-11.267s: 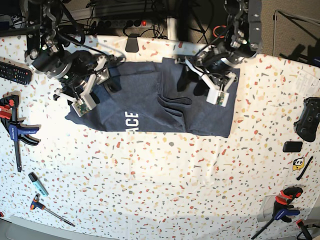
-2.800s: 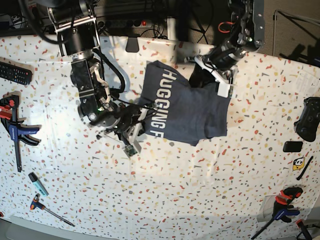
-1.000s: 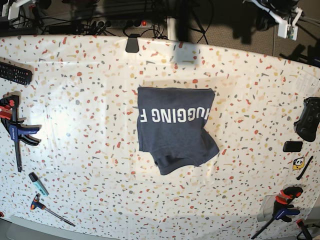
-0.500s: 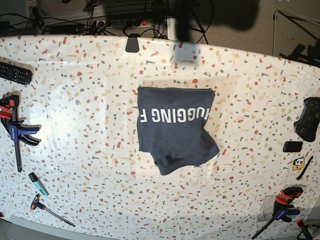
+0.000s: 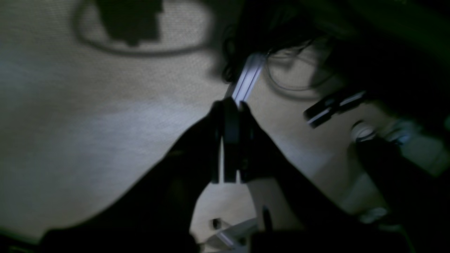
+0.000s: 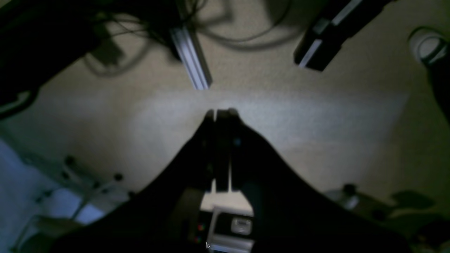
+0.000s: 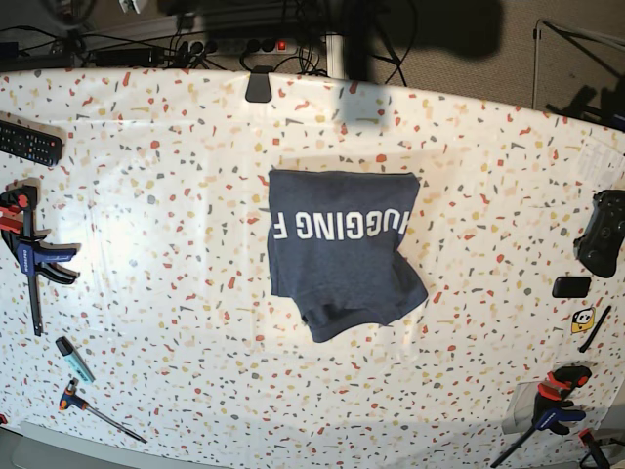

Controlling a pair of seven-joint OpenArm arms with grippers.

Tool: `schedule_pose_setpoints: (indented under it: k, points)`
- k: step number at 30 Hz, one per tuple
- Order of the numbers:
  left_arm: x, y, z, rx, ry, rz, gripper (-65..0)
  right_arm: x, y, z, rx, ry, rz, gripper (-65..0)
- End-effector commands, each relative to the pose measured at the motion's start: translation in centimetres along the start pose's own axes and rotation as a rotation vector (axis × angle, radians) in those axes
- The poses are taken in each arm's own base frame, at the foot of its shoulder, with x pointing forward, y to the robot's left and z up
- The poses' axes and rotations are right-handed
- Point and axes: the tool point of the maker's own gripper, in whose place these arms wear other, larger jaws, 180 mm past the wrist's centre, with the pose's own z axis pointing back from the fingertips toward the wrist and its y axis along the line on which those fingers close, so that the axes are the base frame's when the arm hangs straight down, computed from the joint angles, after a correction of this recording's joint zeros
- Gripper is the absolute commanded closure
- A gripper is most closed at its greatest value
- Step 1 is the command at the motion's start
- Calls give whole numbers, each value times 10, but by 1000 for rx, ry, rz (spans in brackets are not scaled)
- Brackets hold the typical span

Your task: Fold the T-shirt properly

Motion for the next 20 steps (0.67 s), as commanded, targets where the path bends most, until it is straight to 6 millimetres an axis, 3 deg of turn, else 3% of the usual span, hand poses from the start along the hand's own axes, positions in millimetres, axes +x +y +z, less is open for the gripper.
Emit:
schedule_pose_setpoints:
  k: [1,8,12,16,20]
  points:
    - [4,2,-1,-1,-11,6,0,7,-10,1,-29,-7,11,0]
    - [33,-56,-32,-94,-41,59,0,55,16,-23,-58,-32,82,0]
    - [46,-91,-43,-137,-46,17,0,68,34,-31,-51,-29,102,0]
    - [51,-109,-47,-154,-49,-3,0,79,42,-33,-55,-55,121,0]
    - [50,-111,-48,-158,-48,-1,0,80,42,-32,-57,-56,120,0]
